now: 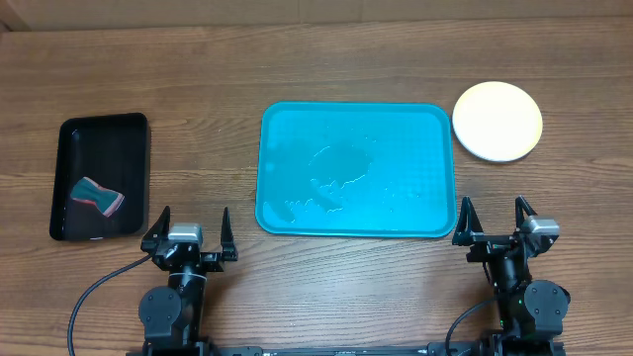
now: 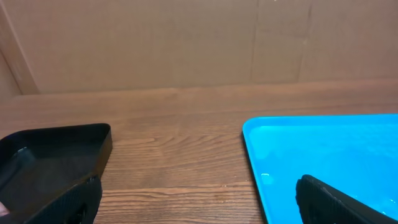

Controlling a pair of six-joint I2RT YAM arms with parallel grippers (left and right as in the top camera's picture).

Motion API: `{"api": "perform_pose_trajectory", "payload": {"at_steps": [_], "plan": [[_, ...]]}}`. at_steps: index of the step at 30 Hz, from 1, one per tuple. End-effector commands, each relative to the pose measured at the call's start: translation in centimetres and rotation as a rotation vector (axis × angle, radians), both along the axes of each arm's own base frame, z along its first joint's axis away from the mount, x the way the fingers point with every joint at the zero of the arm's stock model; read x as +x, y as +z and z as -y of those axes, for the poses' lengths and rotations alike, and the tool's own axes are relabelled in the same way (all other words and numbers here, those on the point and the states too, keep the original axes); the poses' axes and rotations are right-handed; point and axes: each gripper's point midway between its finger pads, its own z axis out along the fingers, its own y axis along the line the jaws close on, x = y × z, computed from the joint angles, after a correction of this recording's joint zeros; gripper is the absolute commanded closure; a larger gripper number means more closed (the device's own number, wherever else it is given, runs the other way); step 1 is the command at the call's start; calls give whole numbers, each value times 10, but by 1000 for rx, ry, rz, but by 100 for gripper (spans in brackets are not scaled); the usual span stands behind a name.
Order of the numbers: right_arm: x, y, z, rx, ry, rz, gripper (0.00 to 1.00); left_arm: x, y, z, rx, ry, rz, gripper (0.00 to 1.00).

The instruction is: Clean dirty plates on tray and stack at the side

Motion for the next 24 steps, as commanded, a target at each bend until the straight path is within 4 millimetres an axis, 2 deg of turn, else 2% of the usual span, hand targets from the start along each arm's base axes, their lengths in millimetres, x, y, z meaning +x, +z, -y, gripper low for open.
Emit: {"api": "perform_pose_trajectory", "payload": {"at_steps": [1,7,14,18,24], "plan": [[0,-1,3,2,-15,6,0,0,0,0,-43,7,4,0],[0,-1,3,2,-15,6,0,-1,0,-13,-132,91,8,0],[0,-1,3,2,-15,6,0,-1,0,-16,-158,111,11,0],[0,-1,3,2,-15,6,0,-1,0,-12,-98,83,8,0],[0,-1,3,2,-15,6,0,-1,0,-12,-100,81,7,0]]}}
